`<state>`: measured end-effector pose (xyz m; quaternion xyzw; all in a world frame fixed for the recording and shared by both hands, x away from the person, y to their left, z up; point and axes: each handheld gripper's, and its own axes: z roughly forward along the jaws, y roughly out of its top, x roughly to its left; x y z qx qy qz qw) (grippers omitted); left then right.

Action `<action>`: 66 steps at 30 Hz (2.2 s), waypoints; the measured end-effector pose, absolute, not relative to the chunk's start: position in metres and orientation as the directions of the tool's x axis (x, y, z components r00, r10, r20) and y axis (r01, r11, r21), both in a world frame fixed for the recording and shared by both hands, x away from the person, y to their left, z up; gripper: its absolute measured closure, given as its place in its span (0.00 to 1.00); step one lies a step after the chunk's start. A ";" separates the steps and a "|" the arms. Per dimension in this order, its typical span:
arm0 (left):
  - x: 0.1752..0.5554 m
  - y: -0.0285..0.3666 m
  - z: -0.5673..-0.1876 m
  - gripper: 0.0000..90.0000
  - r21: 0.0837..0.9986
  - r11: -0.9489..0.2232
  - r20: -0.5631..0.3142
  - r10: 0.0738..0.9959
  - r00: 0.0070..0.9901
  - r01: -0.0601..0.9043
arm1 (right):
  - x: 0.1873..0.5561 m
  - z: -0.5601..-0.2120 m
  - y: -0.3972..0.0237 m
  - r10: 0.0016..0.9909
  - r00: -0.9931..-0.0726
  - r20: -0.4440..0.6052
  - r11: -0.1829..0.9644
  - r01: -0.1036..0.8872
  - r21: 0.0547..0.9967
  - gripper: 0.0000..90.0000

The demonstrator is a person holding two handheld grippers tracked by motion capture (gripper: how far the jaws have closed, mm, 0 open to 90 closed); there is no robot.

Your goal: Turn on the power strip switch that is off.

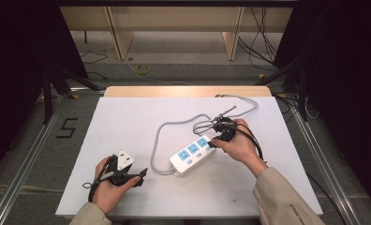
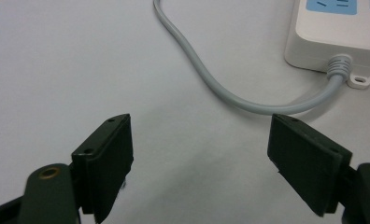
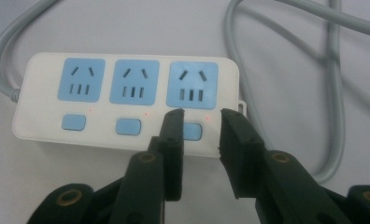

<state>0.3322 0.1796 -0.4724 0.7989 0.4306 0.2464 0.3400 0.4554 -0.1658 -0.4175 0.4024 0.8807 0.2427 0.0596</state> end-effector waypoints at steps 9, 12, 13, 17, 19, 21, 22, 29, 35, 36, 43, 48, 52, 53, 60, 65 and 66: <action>0.332 0.180 -0.472 0.25 0.757 -0.395 0.102 0.858 0.504 0.520 | 0.450 -0.417 -0.179 0.744 -0.661 0.102 0.532 0.677 0.509 0.73; 0.332 0.180 -0.473 0.25 0.756 -0.395 0.101 0.858 0.504 0.522 | 0.447 -0.418 -0.183 0.747 -0.658 0.101 0.521 0.673 0.525 0.71; 0.332 0.180 -0.473 0.25 0.757 -0.393 0.100 0.859 0.502 0.522 | 0.445 -0.418 -0.184 0.747 -0.657 0.099 0.518 0.670 0.532 0.71; 0.332 0.180 -0.473 0.25 0.758 -0.391 0.100 0.860 0.500 0.522 | 0.441 -0.419 -0.191 0.752 -0.652 0.098 0.507 0.667 0.546 0.68; 0.332 0.180 -0.473 0.25 0.759 -0.390 0.100 0.861 0.499 0.521 | 0.439 -0.419 -0.194 0.754 -0.649 0.095 0.502 0.664 0.554 0.68; 0.332 0.180 -0.473 0.25 0.758 -0.391 0.101 0.861 0.498 0.523 | 0.437 -0.419 -0.198 0.755 -0.648 0.098 0.495 0.661 0.563 0.67; 0.332 0.181 -0.473 0.25 0.757 -0.391 0.101 0.861 0.498 0.523 | 0.435 -0.420 -0.200 0.758 -0.644 0.100 0.488 0.663 0.568 0.66; 0.332 0.181 -0.473 0.25 0.756 -0.393 0.102 0.861 0.498 0.524 | 0.428 -0.421 -0.211 0.764 -0.637 0.106 0.470 0.661 0.586 0.64; 0.332 0.181 -0.473 0.25 0.756 -0.392 0.101 0.862 0.497 0.524 | 0.422 -0.424 -0.219 0.760 -0.641 0.111 0.457 0.648 0.609 0.61; 0.332 0.181 -0.473 0.25 0.756 -0.392 0.101 0.862 0.497 0.524 | 0.421 -0.424 -0.221 0.759 -0.642 0.110 0.457 0.645 0.613 0.61; 0.332 0.182 -0.474 0.25 0.756 -0.388 0.099 0.864 0.493 0.528 | 0.413 -0.426 -0.231 0.754 -0.647 0.117 0.435 0.625 0.648 0.58; 0.333 0.182 -0.475 0.25 0.754 -0.386 0.096 0.865 0.493 0.532 | 0.405 -0.431 -0.238 0.751 -0.649 0.122 0.421 0.613 0.668 0.56; 0.333 0.183 -0.474 0.25 0.758 -0.380 0.094 0.868 0.488 0.530 | 0.398 -0.435 -0.243 0.752 -0.648 0.124 0.410 0.607 0.681 0.55; 0.333 0.183 -0.474 0.25 0.757 -0.382 0.096 0.867 0.488 0.530 | 0.397 -0.436 -0.244 0.751 -0.649 0.125 0.408 0.604 0.684 0.55; 0.333 0.185 -0.475 0.25 0.754 -0.381 0.096 0.870 0.484 0.535 | 0.382 -0.444 -0.256 0.757 -0.641 0.128 0.388 0.599 0.700 0.55; 0.334 0.184 -0.476 0.24 0.756 -0.378 0.095 0.871 0.482 0.534 | 0.369 -0.451 -0.265 0.763 -0.631 0.140 0.367 0.601 0.710 0.55; 0.334 0.184 -0.476 0.25 0.756 -0.379 0.096 0.871 0.482 0.534 | 0.367 -0.452 -0.266 0.765 -0.630 0.137 0.366 0.599 0.712 0.55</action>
